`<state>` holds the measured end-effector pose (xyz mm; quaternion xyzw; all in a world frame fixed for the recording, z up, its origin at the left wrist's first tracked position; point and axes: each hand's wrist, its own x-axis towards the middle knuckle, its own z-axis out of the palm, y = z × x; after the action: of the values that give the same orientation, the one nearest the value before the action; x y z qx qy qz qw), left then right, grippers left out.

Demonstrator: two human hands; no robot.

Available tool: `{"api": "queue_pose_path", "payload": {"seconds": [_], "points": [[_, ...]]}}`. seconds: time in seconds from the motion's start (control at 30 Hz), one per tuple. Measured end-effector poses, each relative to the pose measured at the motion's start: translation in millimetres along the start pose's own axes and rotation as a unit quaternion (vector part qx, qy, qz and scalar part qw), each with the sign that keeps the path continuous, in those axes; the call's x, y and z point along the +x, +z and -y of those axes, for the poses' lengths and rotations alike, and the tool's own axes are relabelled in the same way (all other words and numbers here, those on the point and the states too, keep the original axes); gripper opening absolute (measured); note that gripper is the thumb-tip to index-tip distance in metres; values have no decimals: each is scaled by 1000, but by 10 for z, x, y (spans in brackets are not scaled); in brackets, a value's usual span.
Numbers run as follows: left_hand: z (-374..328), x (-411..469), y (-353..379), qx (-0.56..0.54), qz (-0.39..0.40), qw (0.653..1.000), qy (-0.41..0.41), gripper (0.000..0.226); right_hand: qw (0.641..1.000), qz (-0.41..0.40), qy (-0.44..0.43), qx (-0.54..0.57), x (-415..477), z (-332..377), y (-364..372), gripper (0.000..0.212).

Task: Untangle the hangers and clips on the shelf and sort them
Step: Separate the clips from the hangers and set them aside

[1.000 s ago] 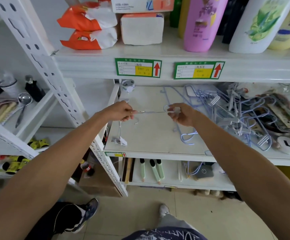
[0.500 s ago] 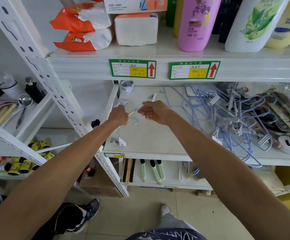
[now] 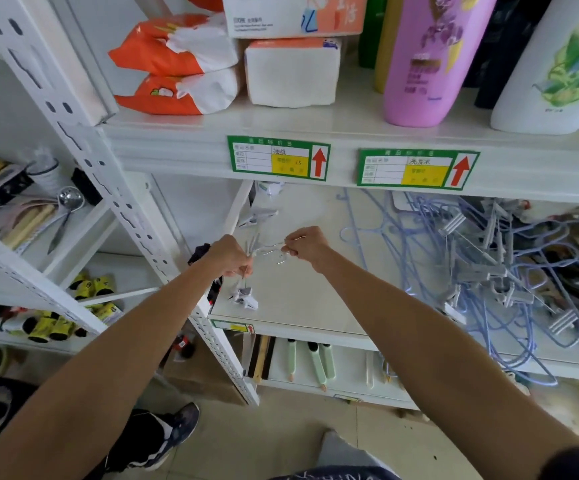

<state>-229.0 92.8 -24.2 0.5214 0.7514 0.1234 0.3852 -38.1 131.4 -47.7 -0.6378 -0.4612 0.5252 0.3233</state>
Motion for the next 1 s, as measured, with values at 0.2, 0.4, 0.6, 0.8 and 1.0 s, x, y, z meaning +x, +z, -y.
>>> {"api": "queue_pose_path", "payload": {"seconds": [0.2,0.4,0.6,0.8,1.0], "points": [[-105,167,14,106,-61,993,9,19,998,-45,-7,-37,257,-73,91,10],[-94,253,88,162,-42,986,15,11,992,-50,-14,-117,418,-194,243,13],[-18,221,194,172,-31,984,21,17,982,-54,-57,-169,392,-306,306,17],[118,203,286,186,-68,979,43,16,953,23,-62,-297,285,-241,239,30],[-6,208,299,185,-71,979,52,26,940,22,-67,-334,246,-215,254,33]]}}
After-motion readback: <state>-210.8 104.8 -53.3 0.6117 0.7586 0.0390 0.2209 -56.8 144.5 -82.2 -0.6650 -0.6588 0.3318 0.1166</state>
